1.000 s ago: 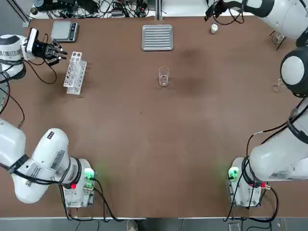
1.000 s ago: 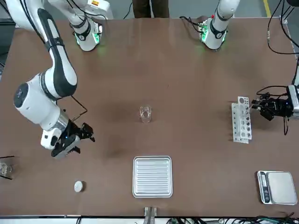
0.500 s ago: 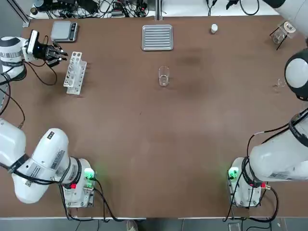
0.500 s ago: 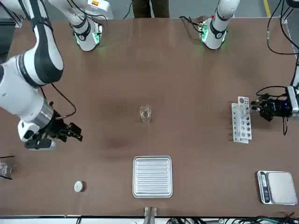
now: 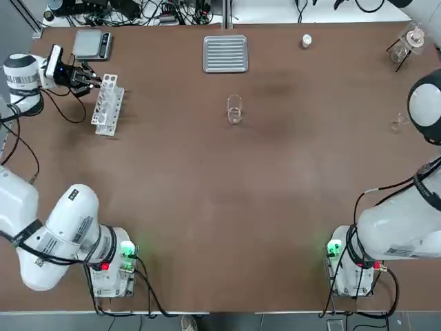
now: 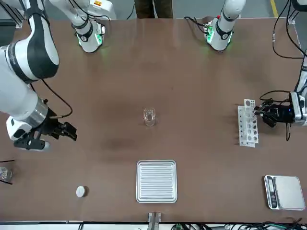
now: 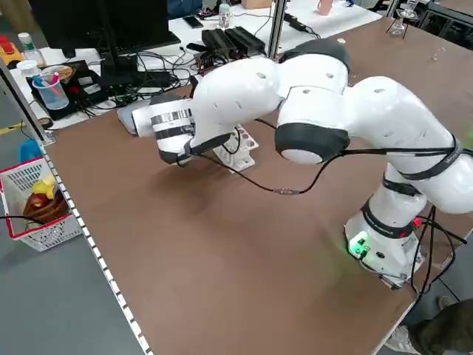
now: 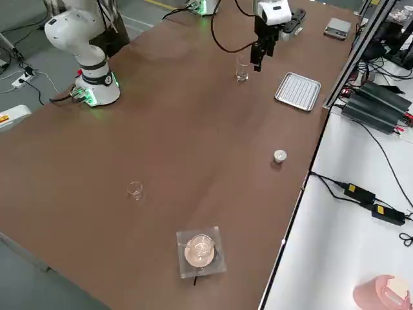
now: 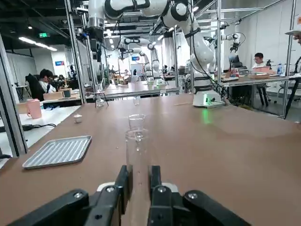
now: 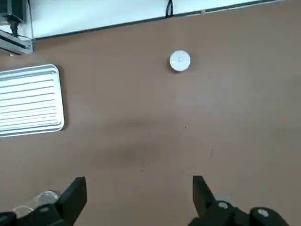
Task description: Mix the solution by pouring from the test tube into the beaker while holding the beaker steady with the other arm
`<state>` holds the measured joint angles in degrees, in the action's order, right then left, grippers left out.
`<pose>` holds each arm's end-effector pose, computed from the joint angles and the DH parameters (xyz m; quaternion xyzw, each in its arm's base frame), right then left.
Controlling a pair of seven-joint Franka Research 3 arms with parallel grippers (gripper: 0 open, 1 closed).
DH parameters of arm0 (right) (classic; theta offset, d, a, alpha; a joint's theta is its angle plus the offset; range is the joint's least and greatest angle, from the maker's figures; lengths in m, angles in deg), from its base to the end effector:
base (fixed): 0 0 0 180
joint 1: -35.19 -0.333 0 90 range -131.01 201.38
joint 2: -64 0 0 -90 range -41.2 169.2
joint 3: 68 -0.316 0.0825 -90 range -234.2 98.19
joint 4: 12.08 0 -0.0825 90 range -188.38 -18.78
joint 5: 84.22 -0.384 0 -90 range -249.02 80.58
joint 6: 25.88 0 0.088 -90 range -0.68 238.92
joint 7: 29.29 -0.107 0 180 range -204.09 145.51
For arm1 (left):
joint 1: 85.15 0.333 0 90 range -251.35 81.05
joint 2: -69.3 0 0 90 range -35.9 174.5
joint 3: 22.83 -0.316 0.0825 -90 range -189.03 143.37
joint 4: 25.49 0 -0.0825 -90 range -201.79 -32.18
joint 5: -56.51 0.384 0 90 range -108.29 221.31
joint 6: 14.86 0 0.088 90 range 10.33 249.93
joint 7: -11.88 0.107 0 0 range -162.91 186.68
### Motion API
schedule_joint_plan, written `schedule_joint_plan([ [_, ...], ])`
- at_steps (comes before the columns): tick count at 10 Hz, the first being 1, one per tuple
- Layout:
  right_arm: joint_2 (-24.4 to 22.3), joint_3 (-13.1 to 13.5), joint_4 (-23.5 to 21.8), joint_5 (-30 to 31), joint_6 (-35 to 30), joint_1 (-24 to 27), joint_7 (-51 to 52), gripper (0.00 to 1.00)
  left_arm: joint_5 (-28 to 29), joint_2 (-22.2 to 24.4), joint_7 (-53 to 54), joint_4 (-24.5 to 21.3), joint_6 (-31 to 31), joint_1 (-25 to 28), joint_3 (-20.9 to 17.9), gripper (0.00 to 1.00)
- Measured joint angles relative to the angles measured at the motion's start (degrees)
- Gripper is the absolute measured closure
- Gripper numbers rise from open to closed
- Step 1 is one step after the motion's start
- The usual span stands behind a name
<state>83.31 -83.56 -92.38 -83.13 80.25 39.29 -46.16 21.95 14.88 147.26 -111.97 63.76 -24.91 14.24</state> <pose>0.6641 0.1050 0.5317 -0.9959 0.0551 -0.0525 0.0489 0.5683 0.2364 0.2112 0.4597 -0.5853 0.4556 0.4885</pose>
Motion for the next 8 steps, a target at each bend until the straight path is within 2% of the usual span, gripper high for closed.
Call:
schedule_joint_plan([
  [3, -2.57, 1.37, 3.76, 0.14, -10.32, 0.93, -0.35, 0.0, -0.83, -0.21, 0.0, 0.46, 0.05, -0.98, -1.56, 0.78],
  [5, -5.51, 2.95, 4.77, 0.14, -13.69, 1.48, -0.34, 0.0, -0.83, -1.08, 0.0, 0.9, 0.08, -1.0, -1.57, 0.78],
  [8, -10.2, 5.61, -0.53, 0.13, -14.26, 0.74, -0.33, 0.0, -0.83, -3.38, 0.01, 1.73, 0.17, -1.01, -1.62, 0.78],
])
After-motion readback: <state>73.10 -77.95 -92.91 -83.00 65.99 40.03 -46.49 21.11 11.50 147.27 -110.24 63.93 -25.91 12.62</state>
